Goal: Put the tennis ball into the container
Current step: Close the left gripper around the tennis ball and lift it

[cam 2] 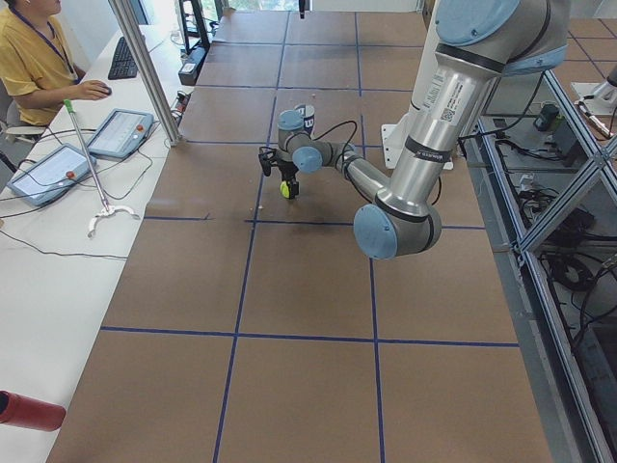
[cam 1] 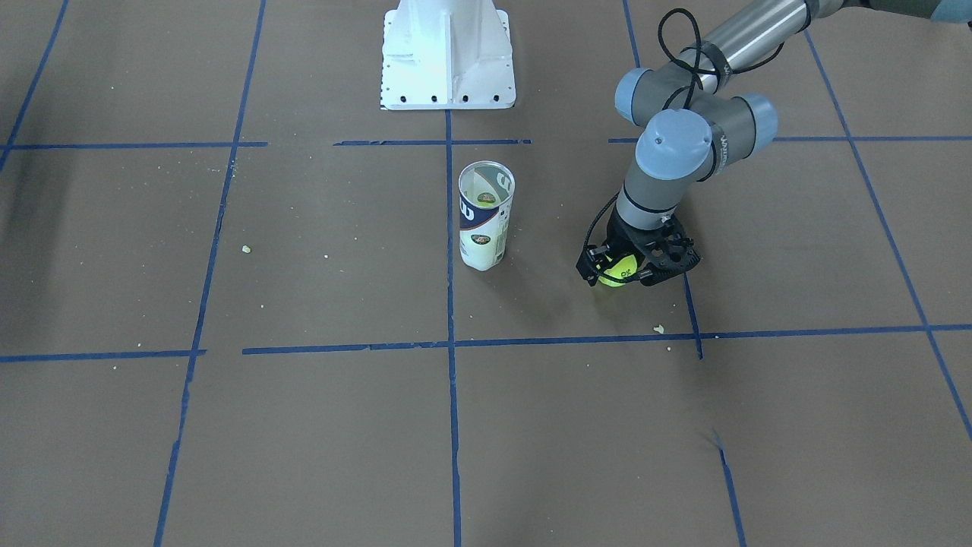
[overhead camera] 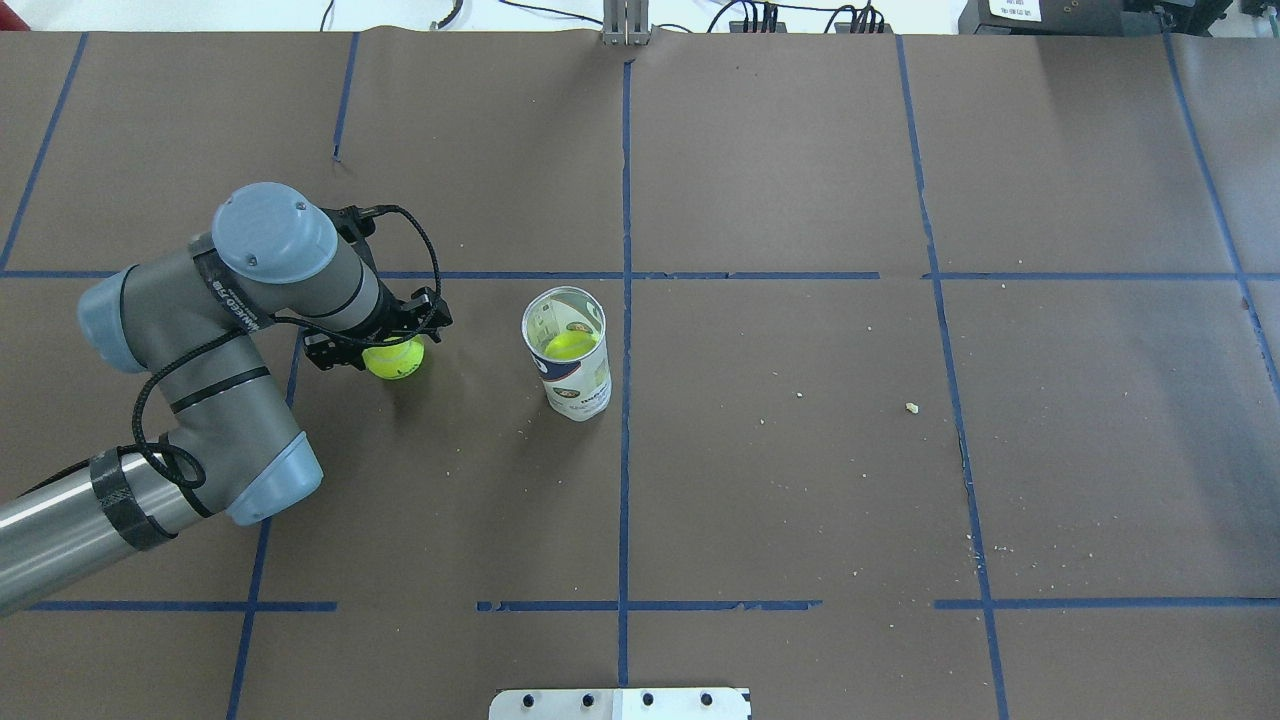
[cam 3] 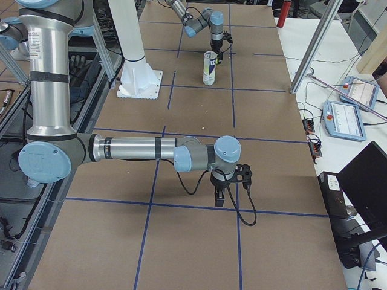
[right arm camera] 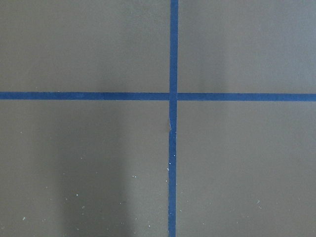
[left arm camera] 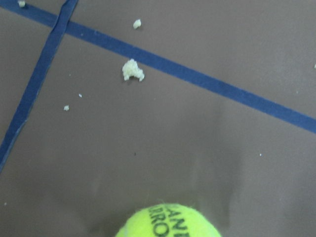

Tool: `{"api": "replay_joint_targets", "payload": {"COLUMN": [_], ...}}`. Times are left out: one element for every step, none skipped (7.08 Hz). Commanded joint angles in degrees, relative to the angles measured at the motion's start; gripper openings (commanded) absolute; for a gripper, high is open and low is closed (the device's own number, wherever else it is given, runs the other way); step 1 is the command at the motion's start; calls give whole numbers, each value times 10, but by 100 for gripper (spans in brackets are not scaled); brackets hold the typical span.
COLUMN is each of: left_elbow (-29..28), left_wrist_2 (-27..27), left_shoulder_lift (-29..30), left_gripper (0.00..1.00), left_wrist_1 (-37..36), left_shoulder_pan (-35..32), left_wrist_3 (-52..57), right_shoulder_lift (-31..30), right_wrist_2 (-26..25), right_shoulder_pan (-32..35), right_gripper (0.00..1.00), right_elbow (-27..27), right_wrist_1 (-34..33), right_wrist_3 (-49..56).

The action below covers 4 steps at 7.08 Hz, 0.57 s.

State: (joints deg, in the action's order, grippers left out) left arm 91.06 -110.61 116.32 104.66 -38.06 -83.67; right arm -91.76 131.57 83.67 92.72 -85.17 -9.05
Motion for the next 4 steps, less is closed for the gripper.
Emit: {"api": "replay_joint_targets", "payload": {"left_elbow": [5, 17, 65, 161], "left_wrist_2": [2, 2, 1, 0], "left_shoulder_lift": [1, 0, 0, 2], "left_gripper": [27, 0, 0, 0], "left_wrist_1": [-2, -7, -35, -125], "left_shoulder_pan": [0, -3, -22, -38], "left_wrist_3": [-4, -5, -8, -16], "right_shoulder_lift": [0, 0, 0, 0], "right_wrist_2": [0, 0, 0, 0], "right_shoulder_pan": [-1, 0, 0, 0], "right_gripper": [100, 100, 100, 100], "right_elbow": [0, 0, 0, 0], "right_wrist_1": [0, 0, 0, 0], "right_wrist_3": [0, 0, 0, 0]}}
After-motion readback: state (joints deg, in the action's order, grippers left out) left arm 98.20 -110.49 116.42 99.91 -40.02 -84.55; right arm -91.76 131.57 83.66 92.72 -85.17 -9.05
